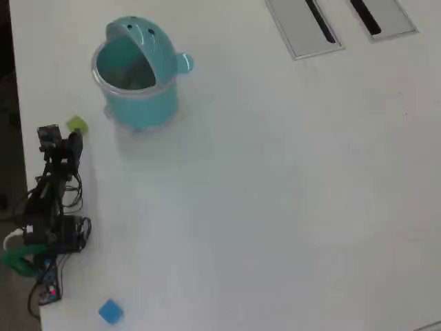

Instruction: Grasp RGB lego blocks and put them in the bin one by one.

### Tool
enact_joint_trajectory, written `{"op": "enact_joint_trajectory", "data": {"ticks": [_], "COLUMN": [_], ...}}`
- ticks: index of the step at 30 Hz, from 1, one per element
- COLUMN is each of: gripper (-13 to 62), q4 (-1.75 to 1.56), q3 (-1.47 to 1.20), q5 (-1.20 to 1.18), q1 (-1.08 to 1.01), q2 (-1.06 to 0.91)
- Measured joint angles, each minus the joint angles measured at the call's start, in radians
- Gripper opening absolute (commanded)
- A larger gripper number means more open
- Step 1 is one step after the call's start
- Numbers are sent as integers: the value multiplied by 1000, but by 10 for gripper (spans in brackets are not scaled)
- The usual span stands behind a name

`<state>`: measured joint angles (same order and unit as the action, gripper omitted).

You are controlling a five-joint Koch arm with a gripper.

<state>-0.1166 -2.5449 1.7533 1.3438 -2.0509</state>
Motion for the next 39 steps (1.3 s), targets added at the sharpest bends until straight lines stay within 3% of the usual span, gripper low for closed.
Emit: {"op": "enact_joint_trajectory", "data": {"ticks": [25, 39], "gripper": [337, 335], "q4": [3, 3], "q3": [379, 465], "q5": [0, 2], "q1": [43, 9], "q2": [532, 660]}}
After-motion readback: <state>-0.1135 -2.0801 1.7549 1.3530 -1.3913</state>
